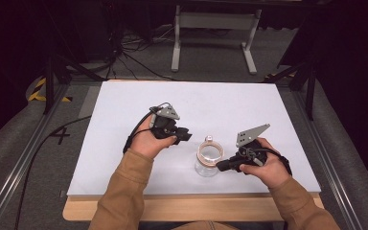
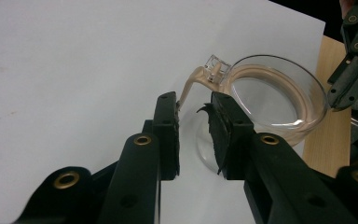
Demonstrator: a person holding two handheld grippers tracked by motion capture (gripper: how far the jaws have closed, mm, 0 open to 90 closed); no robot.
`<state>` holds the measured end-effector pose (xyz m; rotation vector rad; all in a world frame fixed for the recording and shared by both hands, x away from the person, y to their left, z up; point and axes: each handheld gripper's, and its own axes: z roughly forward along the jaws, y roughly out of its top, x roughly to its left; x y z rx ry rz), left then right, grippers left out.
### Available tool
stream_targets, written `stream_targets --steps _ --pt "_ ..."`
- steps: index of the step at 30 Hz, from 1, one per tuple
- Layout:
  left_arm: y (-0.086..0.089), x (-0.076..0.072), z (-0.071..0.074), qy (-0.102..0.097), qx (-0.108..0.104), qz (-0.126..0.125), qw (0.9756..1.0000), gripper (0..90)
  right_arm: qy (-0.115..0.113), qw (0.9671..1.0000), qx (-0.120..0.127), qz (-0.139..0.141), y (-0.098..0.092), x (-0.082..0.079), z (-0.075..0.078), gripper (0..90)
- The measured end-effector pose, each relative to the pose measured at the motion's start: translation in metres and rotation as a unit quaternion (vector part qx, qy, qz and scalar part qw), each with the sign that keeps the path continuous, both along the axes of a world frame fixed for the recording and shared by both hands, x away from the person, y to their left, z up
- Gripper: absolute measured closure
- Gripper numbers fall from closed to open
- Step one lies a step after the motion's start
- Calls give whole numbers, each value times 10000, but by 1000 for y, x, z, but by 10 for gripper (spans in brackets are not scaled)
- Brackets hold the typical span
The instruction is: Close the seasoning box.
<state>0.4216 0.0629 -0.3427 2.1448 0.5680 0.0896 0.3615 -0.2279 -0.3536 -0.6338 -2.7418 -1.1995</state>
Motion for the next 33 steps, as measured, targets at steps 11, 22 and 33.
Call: stream_targets --steps 11,22,33 --pt "5 -3 1 -13 -52 115 9999 686 -271 9988 308 -258 -12 3 12 849" --pt "32 -15 -2 38 -8 505 9987 658 -875 9892 707 -942 -38 19 37 765" --pt "54 -12 -11 190 47 859 9961 638 -1304 9747 270 -1794 -69 45 35 685"
